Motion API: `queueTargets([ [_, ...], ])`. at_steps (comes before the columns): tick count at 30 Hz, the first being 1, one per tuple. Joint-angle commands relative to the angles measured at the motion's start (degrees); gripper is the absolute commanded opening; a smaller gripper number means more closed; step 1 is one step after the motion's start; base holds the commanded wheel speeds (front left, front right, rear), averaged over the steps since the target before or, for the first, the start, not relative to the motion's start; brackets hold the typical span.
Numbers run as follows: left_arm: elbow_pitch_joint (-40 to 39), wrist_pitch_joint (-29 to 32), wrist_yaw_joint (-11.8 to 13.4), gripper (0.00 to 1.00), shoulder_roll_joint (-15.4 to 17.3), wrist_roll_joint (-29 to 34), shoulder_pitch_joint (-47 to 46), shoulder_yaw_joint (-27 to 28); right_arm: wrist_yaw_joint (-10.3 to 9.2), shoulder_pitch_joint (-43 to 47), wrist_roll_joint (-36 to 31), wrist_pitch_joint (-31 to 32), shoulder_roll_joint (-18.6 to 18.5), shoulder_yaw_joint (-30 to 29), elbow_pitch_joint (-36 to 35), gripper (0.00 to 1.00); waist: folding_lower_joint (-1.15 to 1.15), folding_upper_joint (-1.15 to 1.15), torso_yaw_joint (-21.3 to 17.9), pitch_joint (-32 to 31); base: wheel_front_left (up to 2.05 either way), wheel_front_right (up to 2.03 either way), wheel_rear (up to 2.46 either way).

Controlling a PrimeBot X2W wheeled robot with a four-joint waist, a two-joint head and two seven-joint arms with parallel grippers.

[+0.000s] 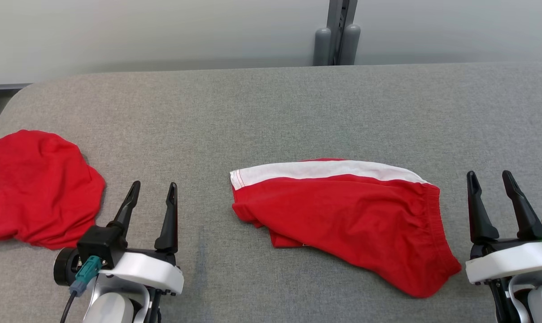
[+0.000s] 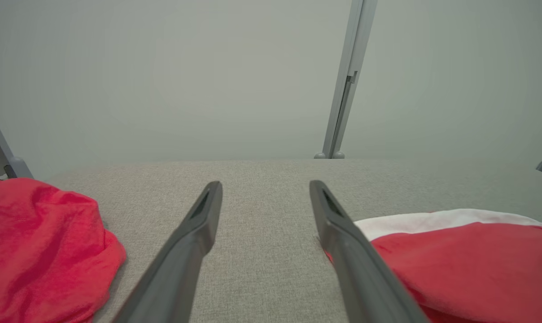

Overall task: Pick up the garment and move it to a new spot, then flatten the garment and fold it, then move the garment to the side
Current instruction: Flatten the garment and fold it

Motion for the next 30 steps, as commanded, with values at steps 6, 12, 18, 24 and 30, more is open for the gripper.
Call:
queueTargets([
  [6, -1.49, 0.94, 0.65, 1.0, 0.57, -0.14, 0.99, -0.44, 0.01, 1.67, -1.05, 1.55, 0.8, -1.37, -2.24, 1.0, 0.0, 0.0, 0.19, -0.23, 0.0, 0.0, 0.0],
  [12, -2.31, 1.52, 0.5, 1.0, 0.56, -0.15, 0.01, -1.17, 0.01, 1.77, -1.31, 2.29, 1.27, -2.04, -3.51, 1.0, 0.0, 0.0, 0.53, 0.2, 0.0, 0.0, 0.0],
  [18, -1.71, 4.07, -1.21, 1.0, -0.3, -0.28, -6.21, -3.41, 0.01, 0.45, -1.27, 2.73, 1.1, -2.42, -4.7, 1.0, 0.0, 0.0, 0.68, 2.43, 0.0, 0.0, 0.0],
  [24, 4.83, 12.28, -4.03, 1.0, -1.56, -1.58, -15.41, -6.65, 0.01, -1.5, -1.27, 3.05, 1.12, -1.33, -5.01, 1.0, 0.0, 0.0, -0.7, 5.64, 0.0, 0.0, 0.0],
  [30, 15.8, 19.72, -6.04, 1.0, -2.62, -4.69, -21.76, -8.0, 0.01, -3.79, -0.56, 2.19, 0.79, 0.79, -3.56, 1.0, 0.0, 0.0, -2.65, 8.16, 0.0, 0.0, 0.0],
])
